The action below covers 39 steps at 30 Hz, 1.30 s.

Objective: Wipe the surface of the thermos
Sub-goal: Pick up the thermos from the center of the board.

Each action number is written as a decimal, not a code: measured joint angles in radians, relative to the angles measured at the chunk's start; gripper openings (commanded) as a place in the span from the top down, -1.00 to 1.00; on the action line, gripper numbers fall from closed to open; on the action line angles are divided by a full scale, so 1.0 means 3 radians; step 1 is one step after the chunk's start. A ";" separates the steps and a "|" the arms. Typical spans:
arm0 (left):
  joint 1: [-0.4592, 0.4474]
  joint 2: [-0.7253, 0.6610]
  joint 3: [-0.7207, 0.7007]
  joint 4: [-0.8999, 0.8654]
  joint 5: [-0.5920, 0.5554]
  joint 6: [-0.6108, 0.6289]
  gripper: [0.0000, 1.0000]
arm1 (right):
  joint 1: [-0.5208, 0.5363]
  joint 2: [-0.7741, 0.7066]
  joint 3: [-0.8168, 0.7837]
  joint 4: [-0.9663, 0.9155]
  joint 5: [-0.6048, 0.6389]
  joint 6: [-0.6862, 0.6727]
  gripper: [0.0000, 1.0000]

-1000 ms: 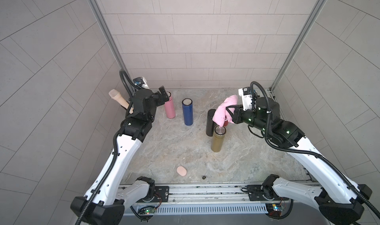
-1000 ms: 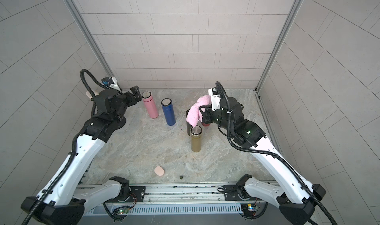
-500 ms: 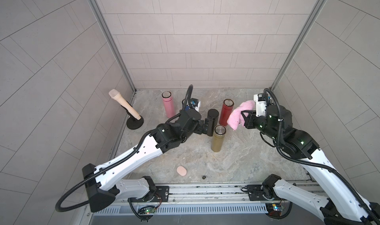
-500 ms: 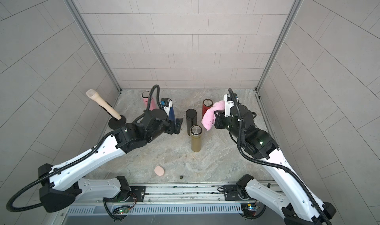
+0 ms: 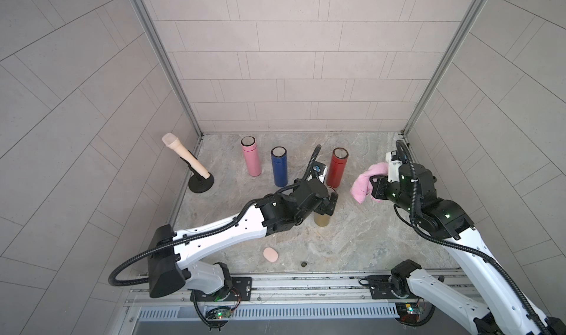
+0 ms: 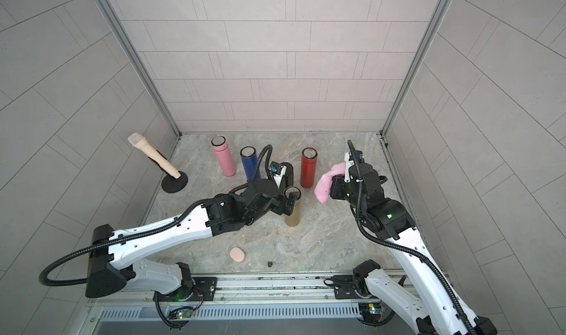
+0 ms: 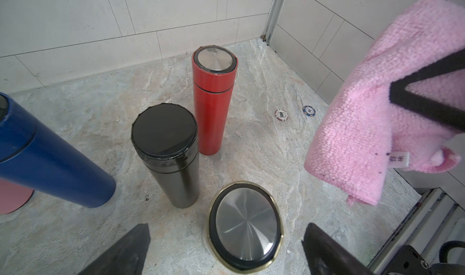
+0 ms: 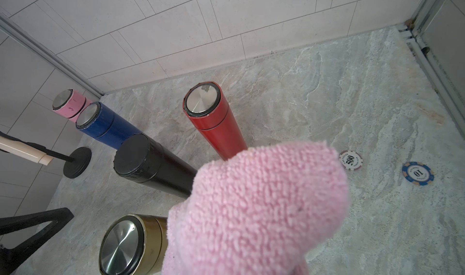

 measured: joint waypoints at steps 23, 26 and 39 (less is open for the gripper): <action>-0.0037 0.0665 -0.0003 0.0310 -0.0014 0.0027 -0.70 | -0.0203 -0.0066 -0.0228 0.0051 -0.0219 0.0003 1.00; -0.0037 0.0717 -0.0004 0.0359 -0.0036 0.0043 -0.65 | -0.0210 -0.0075 -0.0230 0.0052 -0.0219 0.0001 1.00; -0.0005 0.0752 -0.0011 0.0394 -0.0042 0.0084 -0.02 | -0.0215 -0.0072 -0.0245 0.0095 -0.0231 -0.0006 1.00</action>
